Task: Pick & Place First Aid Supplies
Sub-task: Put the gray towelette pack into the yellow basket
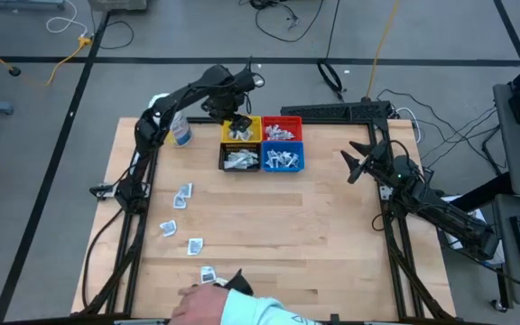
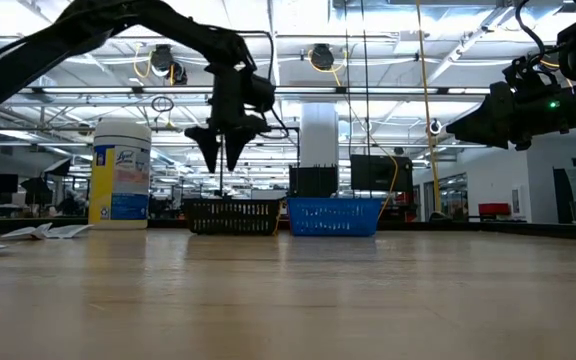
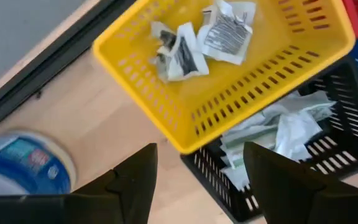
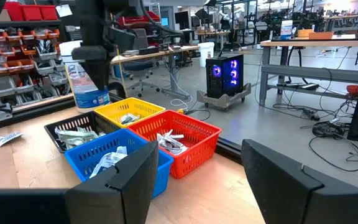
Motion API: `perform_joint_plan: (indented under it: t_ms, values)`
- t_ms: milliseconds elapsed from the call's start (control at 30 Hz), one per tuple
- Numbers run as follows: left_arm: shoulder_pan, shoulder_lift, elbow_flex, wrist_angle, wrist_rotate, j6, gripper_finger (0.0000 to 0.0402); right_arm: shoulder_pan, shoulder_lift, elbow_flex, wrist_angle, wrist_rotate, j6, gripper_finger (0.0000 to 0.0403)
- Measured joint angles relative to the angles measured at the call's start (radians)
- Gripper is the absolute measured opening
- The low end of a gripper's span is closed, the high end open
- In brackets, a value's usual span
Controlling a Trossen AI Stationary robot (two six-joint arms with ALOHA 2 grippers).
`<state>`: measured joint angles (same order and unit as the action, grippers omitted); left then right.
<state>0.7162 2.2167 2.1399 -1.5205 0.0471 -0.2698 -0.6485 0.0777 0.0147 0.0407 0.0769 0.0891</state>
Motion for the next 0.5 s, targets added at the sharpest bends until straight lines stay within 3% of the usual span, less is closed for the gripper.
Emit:
perform_joint_plan:
  t_ms: [233,500]
  values:
    - [-0.021,-0.090,-0.072,0.019,-0.026,-0.045,0.0221,0.000,0.000,0.000,0.000,0.000,0.000,0.0228]
    - [-0.062,-0.330,-0.432,0.190,-0.022,-0.089,0.0231,0.000,0.000,0.000,0.000,0.000,0.000,0.0228]
